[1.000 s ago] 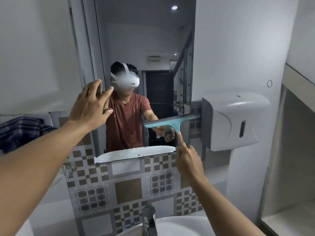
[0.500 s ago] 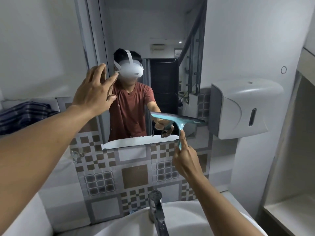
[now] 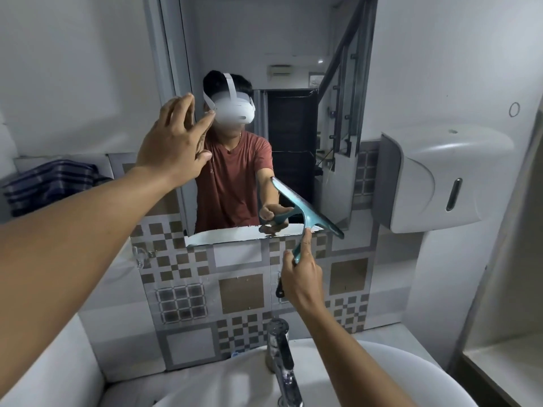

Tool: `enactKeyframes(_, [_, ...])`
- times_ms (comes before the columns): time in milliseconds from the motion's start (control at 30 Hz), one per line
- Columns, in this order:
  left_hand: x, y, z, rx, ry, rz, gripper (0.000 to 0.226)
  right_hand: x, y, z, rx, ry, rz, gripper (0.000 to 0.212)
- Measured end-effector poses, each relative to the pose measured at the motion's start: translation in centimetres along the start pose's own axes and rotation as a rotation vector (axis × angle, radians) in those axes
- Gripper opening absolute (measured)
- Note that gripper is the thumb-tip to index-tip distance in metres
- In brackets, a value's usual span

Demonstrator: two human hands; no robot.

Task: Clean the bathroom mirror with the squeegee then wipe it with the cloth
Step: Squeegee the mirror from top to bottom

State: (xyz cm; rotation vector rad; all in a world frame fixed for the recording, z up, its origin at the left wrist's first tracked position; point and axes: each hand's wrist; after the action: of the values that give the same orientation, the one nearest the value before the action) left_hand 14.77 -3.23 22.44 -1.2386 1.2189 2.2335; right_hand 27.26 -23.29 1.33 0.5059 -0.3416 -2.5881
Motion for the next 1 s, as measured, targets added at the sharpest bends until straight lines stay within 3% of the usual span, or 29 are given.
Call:
enactKeyframes(367, [-0.1, 0.3, 0.2, -0.045, -0.007, 0.016, 0.078, 1.7, -6.5, 3.0, -0.25, -0.073, -0.024, 0.067])
enactKeyframes(600, [-0.2, 0.4, 0.3, -0.079, -0.014, 0.014, 0.078, 3.9, -11.1, 2.4, -0.3, -0.03, 0.068, 0.068])
enactKeyframes(800, [-0.2, 0.4, 0.4, -0.08, -0.014, 0.019, 0.076, 3.9, -13.5, 2.2, -0.28, -0.026, 0.05, 0.072])
enactKeyframes(1000, [-0.1, 0.0, 0.6, -0.078, -0.017, 0.009, 0.076, 5.7, -14.6, 2.0, -0.16, 0.11, 0.176, 0.078])
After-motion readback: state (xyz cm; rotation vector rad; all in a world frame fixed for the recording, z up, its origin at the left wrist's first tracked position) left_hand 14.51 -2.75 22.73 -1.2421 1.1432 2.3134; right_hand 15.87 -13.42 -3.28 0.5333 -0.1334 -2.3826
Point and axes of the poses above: each hand's wrist, its own x-axis away from the middle knuckle, its own y-axis out of the back of the hand, z = x × y, and after that the axes turned 2 degrees about -y, right-handed
